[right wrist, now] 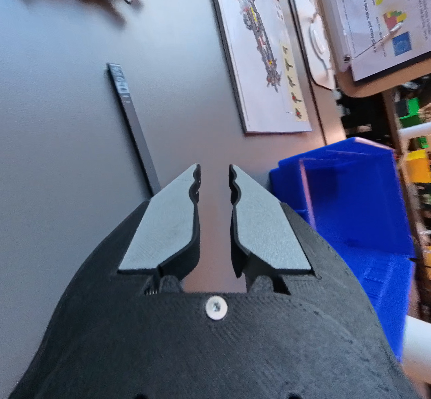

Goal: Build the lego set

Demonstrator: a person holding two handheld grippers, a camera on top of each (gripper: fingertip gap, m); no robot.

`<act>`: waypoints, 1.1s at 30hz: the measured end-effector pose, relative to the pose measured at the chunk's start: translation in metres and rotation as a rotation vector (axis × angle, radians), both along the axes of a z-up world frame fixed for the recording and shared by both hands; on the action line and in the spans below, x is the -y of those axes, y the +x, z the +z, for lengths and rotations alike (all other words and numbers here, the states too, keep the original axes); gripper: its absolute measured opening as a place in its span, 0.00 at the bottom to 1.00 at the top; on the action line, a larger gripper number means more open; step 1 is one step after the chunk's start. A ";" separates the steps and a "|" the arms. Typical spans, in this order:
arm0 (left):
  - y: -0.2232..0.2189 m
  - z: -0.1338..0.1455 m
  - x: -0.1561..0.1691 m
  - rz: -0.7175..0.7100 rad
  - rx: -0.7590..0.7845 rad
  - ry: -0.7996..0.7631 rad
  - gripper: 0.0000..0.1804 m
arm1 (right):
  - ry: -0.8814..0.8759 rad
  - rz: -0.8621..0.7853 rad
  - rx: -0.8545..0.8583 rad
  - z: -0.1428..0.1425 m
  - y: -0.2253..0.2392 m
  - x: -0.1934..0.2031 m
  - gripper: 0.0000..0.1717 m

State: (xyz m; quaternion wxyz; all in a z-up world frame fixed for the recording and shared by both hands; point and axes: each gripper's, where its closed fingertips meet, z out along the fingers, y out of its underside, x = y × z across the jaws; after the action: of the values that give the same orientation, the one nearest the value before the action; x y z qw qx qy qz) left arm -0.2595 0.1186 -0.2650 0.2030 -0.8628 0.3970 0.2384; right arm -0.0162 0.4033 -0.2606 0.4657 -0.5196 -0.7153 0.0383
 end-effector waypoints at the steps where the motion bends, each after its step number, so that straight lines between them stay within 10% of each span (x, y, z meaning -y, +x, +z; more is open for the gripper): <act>1: -0.011 -0.001 0.002 0.023 0.012 -0.011 0.43 | -0.055 0.022 -0.002 -0.002 0.002 0.006 0.12; 13: -0.014 -0.016 -0.037 -0.015 0.078 0.036 0.10 | -0.475 0.101 0.107 -0.022 0.012 0.025 0.22; 23: -0.016 -0.016 -0.111 -0.028 0.107 0.179 0.07 | -0.640 0.056 0.169 -0.025 0.023 0.050 0.31; 33: -0.048 -0.015 -0.158 0.115 0.226 0.301 0.08 | -0.554 0.058 0.198 -0.029 0.030 0.071 0.03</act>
State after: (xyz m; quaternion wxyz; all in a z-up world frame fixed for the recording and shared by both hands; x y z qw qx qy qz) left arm -0.3073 0.2761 -0.2802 0.3591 -0.8651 0.2817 0.2077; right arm 0.0137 0.3319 -0.2896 0.2330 -0.6075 -0.7341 0.1944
